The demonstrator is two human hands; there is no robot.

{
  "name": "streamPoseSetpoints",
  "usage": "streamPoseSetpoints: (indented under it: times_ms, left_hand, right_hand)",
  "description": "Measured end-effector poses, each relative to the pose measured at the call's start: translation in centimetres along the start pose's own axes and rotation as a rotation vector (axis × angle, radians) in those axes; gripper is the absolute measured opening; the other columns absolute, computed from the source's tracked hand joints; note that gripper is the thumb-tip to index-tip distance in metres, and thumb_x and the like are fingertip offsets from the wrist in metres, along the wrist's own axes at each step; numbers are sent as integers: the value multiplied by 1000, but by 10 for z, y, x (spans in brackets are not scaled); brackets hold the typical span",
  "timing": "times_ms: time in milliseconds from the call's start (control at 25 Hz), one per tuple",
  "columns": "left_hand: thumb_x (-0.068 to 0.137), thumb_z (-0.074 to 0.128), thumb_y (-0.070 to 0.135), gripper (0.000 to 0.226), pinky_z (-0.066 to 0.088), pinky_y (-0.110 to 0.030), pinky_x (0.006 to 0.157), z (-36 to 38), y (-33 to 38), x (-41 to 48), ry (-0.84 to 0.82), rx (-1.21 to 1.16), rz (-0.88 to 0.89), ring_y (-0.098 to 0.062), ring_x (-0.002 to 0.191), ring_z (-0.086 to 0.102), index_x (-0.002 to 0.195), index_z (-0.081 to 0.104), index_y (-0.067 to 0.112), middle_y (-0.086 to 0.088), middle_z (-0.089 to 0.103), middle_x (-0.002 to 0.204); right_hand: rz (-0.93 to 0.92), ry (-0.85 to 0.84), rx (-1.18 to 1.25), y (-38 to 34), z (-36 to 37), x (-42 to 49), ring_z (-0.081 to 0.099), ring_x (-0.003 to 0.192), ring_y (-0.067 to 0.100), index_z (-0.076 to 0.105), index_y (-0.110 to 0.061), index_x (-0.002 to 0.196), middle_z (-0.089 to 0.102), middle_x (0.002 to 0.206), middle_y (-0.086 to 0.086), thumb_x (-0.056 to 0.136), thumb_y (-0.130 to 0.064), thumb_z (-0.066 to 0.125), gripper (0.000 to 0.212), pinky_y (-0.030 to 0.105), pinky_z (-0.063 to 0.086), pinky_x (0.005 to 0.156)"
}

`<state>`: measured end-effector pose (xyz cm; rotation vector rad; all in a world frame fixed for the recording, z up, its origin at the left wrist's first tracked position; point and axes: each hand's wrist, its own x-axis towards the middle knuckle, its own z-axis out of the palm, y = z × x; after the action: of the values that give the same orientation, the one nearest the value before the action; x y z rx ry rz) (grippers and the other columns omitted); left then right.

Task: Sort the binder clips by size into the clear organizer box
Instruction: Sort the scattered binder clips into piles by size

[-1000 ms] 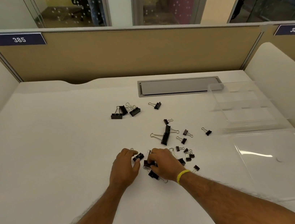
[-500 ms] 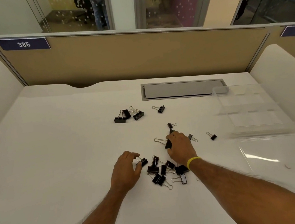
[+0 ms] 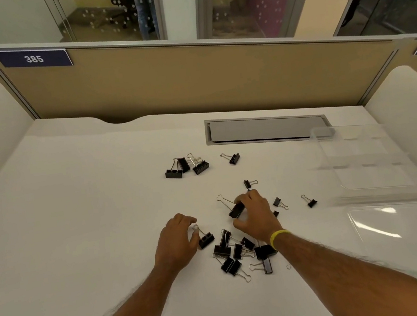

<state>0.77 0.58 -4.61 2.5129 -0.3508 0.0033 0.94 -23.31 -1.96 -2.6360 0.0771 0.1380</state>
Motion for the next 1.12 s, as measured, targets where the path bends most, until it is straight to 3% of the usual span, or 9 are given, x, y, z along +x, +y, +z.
streamPoseSetpoints:
  times_ms: [360, 640, 1120]
  left_hand:
    - [88, 59, 33, 36, 43, -36, 91, -20, -30, 70, 13, 136, -59, -20, 110, 53, 121, 59, 19, 0, 56, 120]
    - [86, 61, 37, 54, 32, -43, 106, -21, -47, 115, 23, 207, -69, -24, 132, 39, 135, 47, 20, -3, 43, 144]
    - [87, 59, 36, 58, 29, -44, 109, -19, -50, 117, -22, 238, -41, -24, 138, 33, 140, 43, 19, -5, 36, 151]
  right_hand:
    - [52, 113, 152, -69, 15, 88, 50, 101, 26, 55, -22, 116, 48, 115, 4, 77, -37, 72, 46, 38, 44, 94]
    - [46, 149, 42, -90, 44, 143, 49, 104, 23, 53, -20, 117, 49, 113, 4, 79, -43, 68, 47, 36, 39, 94]
    - [-46, 144, -87, -77, 45, 145, 43, 115, 22, 48, -23, 127, 46, 124, 2, 75, -57, 71, 66, 37, 34, 96]
